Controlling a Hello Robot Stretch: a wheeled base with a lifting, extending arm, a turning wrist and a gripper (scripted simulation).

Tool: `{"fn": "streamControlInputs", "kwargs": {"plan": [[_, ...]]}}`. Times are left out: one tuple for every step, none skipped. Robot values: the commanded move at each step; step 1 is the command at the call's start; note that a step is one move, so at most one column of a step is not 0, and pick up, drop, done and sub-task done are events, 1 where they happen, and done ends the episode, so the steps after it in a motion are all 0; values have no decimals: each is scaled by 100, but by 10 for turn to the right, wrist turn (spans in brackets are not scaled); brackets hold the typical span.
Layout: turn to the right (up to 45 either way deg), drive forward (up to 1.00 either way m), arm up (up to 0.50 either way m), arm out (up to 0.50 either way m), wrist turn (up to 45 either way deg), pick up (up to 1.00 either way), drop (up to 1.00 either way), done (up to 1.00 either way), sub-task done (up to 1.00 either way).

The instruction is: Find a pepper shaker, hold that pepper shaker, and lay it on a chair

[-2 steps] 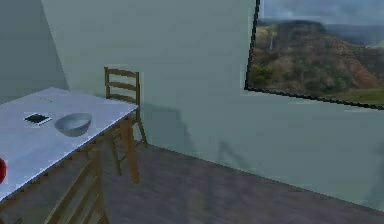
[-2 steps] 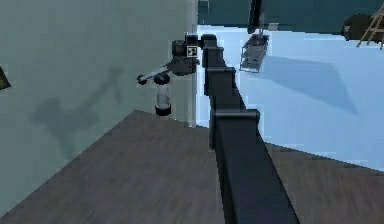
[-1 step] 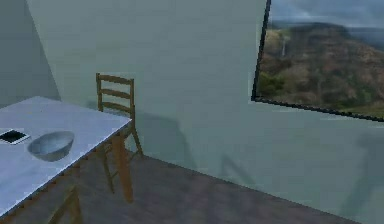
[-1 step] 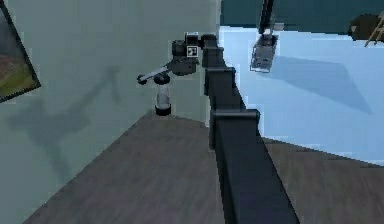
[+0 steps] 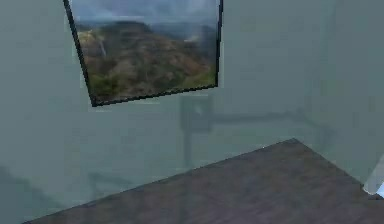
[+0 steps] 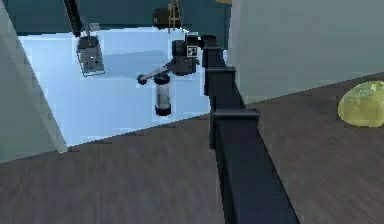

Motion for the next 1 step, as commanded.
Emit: {"fn": "streamControlInputs", "kwargs": {"plan": [[450,0,0,0,0,0,0,0,0]]}}
